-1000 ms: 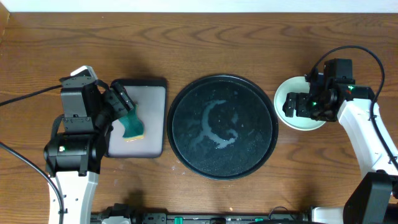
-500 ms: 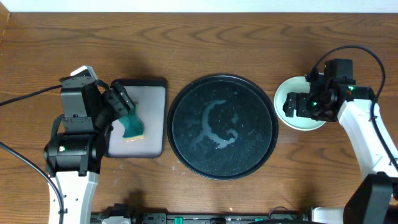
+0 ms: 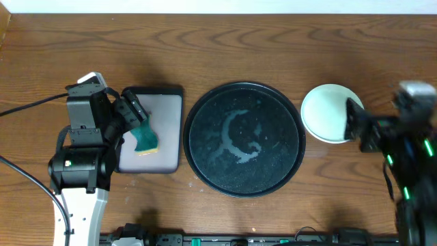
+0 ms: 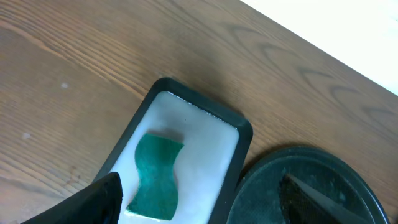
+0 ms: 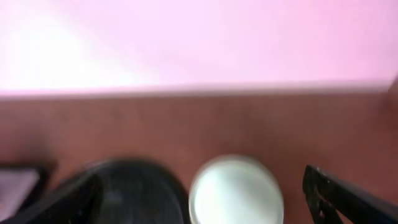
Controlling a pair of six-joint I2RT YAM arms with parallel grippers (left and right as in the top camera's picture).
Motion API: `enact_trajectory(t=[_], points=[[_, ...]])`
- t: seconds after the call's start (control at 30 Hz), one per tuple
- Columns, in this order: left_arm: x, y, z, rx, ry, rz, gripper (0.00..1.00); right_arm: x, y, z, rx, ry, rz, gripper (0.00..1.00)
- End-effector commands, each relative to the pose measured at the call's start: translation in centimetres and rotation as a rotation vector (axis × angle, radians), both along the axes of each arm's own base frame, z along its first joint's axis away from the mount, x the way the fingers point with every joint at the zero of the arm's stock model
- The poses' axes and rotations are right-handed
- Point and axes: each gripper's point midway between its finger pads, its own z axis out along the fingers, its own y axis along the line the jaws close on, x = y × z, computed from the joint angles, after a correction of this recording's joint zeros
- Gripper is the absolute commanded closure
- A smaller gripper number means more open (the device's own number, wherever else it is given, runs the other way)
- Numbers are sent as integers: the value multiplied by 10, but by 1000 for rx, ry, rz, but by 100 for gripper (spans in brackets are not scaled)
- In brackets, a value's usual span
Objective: Clean dirty plates on tray and stack at the side
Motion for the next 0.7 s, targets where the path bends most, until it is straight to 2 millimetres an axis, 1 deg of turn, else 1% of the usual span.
enact_trajectory(t=[0.0, 0.07, 0.13, 0.2, 0.27, 0.33, 0.47, 0.67], points=[[2, 2, 7, 5, -17, 10, 20, -40, 0, 39, -39, -190, -6, 1], [2, 2, 7, 6, -17, 10, 20, -61, 1, 47, -66, -272, -2, 1], [2, 2, 7, 5, -17, 10, 20, -82, 1, 44, -85, -337, -2, 1], [2, 2, 7, 5, -17, 10, 20, -93, 2, 38, -90, -395, -3, 1], [2, 2, 7, 6, -17, 10, 20, -97, 2, 32, -92, -453, -5, 1], [2, 2, 7, 5, -17, 10, 20, -93, 3, 25, -85, -515, -3, 1], [2, 2, 7, 5, -17, 10, 20, -77, 3, 9, -55, -615, -2, 1], [2, 2, 7, 5, -17, 10, 20, -59, 6, -25, -52, -720, 11, 1]])
